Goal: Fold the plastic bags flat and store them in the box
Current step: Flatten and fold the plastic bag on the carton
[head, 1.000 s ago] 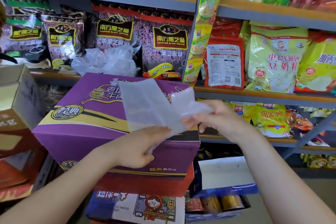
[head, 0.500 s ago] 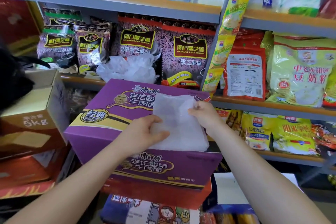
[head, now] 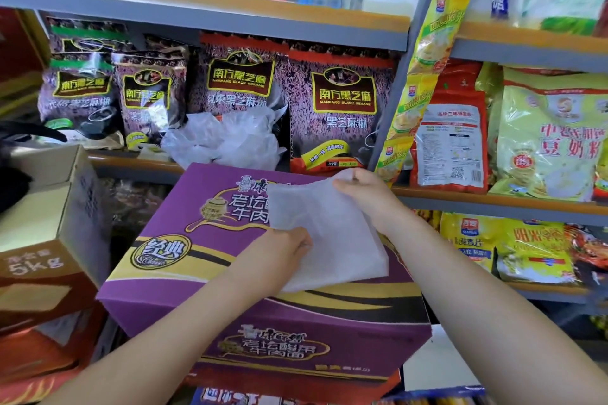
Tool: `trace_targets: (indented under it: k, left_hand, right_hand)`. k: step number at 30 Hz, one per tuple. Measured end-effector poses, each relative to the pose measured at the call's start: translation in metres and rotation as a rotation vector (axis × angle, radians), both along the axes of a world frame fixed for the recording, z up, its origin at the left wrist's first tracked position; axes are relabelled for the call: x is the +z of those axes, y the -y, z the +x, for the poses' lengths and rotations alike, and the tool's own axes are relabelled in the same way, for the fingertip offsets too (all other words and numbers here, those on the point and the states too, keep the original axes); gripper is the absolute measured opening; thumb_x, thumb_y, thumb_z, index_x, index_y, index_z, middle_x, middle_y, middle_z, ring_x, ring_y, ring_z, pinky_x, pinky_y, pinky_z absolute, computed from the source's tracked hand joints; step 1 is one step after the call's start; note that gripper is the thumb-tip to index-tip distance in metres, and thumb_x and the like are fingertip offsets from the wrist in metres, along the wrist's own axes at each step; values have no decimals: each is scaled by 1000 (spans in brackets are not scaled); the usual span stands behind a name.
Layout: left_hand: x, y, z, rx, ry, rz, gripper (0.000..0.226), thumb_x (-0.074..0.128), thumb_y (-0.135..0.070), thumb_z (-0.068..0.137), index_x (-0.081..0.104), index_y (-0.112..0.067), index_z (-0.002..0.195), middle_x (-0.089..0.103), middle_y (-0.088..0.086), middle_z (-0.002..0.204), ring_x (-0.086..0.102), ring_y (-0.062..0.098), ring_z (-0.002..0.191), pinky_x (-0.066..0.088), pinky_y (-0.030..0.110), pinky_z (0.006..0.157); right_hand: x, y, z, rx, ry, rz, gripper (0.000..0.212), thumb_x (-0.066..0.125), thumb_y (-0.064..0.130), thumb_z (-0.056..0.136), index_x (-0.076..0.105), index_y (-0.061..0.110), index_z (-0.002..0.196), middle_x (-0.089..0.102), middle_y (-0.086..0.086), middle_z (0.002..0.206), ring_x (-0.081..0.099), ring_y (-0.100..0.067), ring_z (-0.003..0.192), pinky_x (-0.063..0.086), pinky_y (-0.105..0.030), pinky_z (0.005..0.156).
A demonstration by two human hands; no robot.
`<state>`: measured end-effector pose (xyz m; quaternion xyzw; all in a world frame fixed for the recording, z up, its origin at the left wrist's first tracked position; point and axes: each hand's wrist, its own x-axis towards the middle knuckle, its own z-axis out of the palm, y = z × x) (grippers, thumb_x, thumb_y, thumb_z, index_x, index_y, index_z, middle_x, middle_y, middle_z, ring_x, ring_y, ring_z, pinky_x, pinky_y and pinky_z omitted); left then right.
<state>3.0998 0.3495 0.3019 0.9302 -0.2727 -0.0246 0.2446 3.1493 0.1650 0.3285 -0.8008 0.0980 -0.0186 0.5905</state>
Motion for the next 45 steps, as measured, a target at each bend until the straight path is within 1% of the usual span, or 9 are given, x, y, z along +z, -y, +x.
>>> trace_targets:
  k: [5, 10, 15, 18, 23, 29, 34, 39, 45]
  left_hand:
    - [-9, -9, 5, 88, 268, 79, 30, 41, -18, 91, 52, -17, 119, 59, 3, 113, 52, 27, 104, 42, 33, 87]
    - [-22, -16, 11, 40, 326, 67, 36, 45, -12, 69, 63, -11, 100, 62, 9, 96, 64, 30, 71, 54, 37, 56]
    - [-19, -26, 18, -149, 329, 74, 38, 35, -21, 70, 67, -17, 90, 68, -2, 93, 64, 22, 77, 56, 31, 66]
    - [-10, -33, 26, -222, 228, -8, 42, 35, -30, 70, 65, -17, 97, 67, -3, 95, 61, 21, 87, 52, 30, 77]
    - [15, -7, 52, 80, -347, -498, 53, 56, -49, 85, 52, -13, 125, 63, 2, 114, 59, 16, 105, 46, 34, 95]
    - [28, 31, 67, 137, -462, -847, 18, 52, -19, 93, 58, -10, 79, 57, 9, 76, 54, 20, 74, 51, 33, 71]
    - [40, 35, 83, 77, -606, -893, 19, 49, -15, 95, 61, -10, 82, 57, -3, 55, 56, 10, 55, 53, 21, 61]
    - [60, 44, 90, -8, -770, -890, 36, 40, -35, 97, 64, -18, 75, 67, -5, 55, 64, 8, 52, 53, 20, 52]
    - [53, 36, 101, -130, -526, -798, 26, 47, -11, 96, 59, -10, 72, 55, -5, 54, 51, 1, 49, 49, 15, 54]
  right_hand:
    - [-13, -4, 19, 43, -40, -206, 29, 60, -4, 78, 54, 18, 95, 59, -9, 100, 59, -29, 96, 50, -36, 76]
    - [2, -12, 34, 136, -203, -287, 34, 54, 4, 70, 59, 14, 102, 54, -6, 87, 55, -26, 84, 42, -29, 65]
    - [9, -8, 27, 208, -53, -5, 16, 63, 10, 86, 65, 13, 102, 65, -1, 89, 63, -14, 81, 51, -23, 70]
    - [7, -2, 17, 278, 43, 73, 16, 61, 3, 85, 67, 17, 90, 71, 4, 81, 67, -9, 74, 53, -23, 69]
    - [6, 4, 0, 225, 132, 1, 13, 62, 17, 87, 54, 23, 95, 63, -4, 98, 61, -18, 92, 49, -39, 82]
    - [17, 1, -19, 181, 204, -4, 14, 49, 14, 95, 59, 23, 98, 68, 6, 95, 63, -5, 90, 50, -26, 84]
    - [31, 3, -28, 249, 172, -69, 22, 46, 12, 96, 65, 24, 94, 69, 10, 88, 63, 3, 78, 49, -13, 71]
    - [29, -2, -19, 99, 228, -81, 14, 57, 10, 90, 67, 19, 88, 67, -4, 86, 59, -10, 78, 46, -30, 72]
    - [17, -13, -10, -83, 226, -111, 19, 68, 18, 83, 51, 24, 88, 59, -2, 75, 53, -10, 69, 41, -27, 62]
